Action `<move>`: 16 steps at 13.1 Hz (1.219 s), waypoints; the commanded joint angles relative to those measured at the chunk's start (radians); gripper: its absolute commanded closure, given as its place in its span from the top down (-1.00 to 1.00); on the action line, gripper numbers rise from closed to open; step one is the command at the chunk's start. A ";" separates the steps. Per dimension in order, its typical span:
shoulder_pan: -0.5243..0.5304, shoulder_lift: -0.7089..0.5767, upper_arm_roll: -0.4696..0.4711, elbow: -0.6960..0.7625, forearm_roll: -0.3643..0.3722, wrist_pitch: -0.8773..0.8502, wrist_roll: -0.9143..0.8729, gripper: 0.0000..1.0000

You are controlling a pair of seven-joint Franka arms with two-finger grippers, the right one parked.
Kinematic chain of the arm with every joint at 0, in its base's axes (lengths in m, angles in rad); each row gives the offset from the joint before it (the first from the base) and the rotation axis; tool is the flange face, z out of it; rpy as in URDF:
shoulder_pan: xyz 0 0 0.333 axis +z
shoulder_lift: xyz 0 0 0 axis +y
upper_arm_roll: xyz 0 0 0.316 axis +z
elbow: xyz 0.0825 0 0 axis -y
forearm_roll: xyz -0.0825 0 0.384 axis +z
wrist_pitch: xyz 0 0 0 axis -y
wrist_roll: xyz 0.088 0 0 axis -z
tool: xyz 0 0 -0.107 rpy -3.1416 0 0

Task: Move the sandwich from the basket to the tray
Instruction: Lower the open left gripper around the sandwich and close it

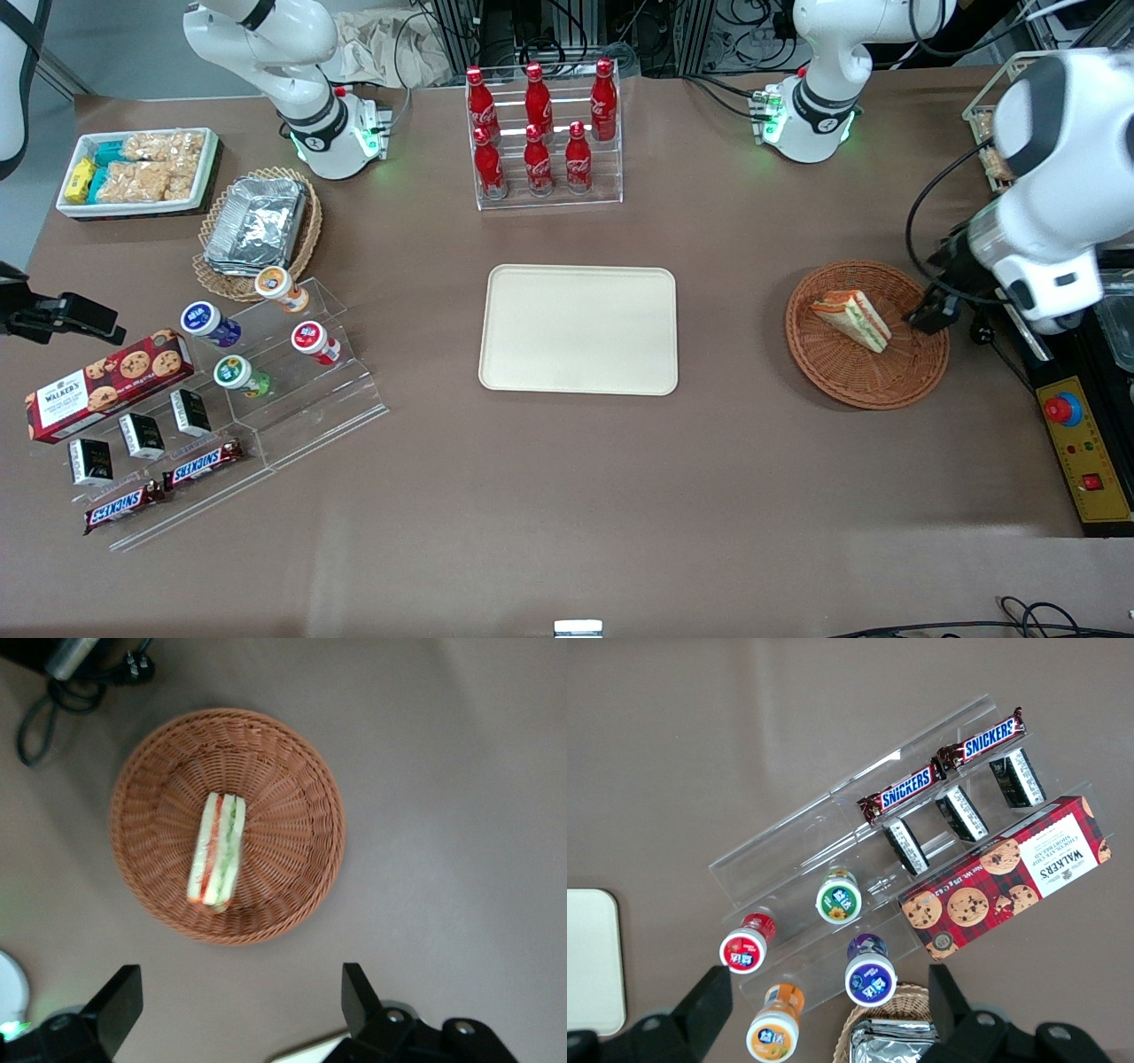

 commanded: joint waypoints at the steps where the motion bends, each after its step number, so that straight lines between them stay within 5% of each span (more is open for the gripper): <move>1: 0.001 -0.102 0.005 -0.249 0.004 0.210 -0.115 1.00; 12: 0.010 -0.072 0.020 -0.550 0.021 0.574 -0.112 1.00; 16: 0.010 -0.043 0.022 -0.622 0.090 0.652 -0.106 1.00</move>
